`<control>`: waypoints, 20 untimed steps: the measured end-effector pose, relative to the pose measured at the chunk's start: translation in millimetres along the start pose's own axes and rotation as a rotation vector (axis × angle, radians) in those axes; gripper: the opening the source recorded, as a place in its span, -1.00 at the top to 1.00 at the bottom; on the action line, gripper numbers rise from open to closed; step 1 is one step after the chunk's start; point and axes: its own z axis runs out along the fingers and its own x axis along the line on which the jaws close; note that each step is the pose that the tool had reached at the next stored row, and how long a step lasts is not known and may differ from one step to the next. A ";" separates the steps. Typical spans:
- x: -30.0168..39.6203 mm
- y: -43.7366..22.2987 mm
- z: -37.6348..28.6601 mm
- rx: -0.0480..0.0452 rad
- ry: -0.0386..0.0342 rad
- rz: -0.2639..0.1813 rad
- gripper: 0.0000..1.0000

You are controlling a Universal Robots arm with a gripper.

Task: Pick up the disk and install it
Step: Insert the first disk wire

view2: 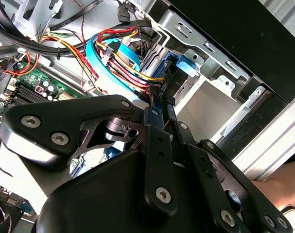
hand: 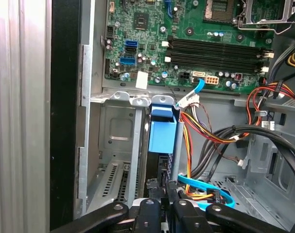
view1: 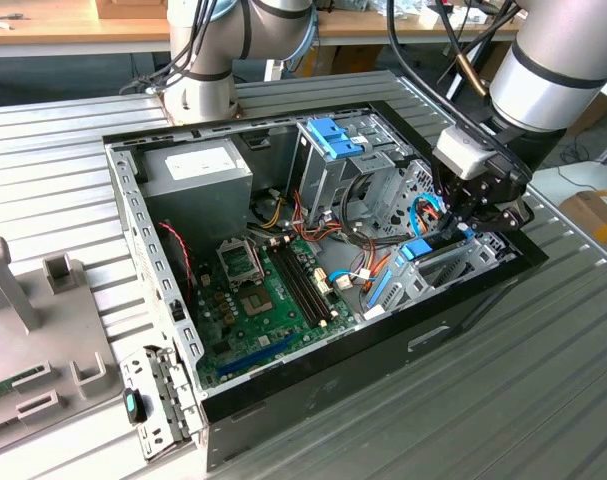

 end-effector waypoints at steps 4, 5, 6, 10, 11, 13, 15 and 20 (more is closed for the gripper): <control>-0.2 0.1 0.1 0.0002 -0.0018 0.000 0.67; -0.3 0.1 0.0 0.0005 -0.0056 0.000 0.67; -0.2 0.2 0.1 0.0016 -0.0151 0.002 0.67; -0.2 0.2 0.1 0.0097 -0.0157 0.001 0.67; -0.2 0.2 0.1 0.0167 -0.0151 0.001 0.67; -0.3 0.5 0.1 0.0237 -0.0143 0.002 0.67; -0.4 0.8 0.0 0.0236 -0.0108 0.002 0.67; -0.3 0.9 0.0 0.0235 -0.0090 0.002 0.67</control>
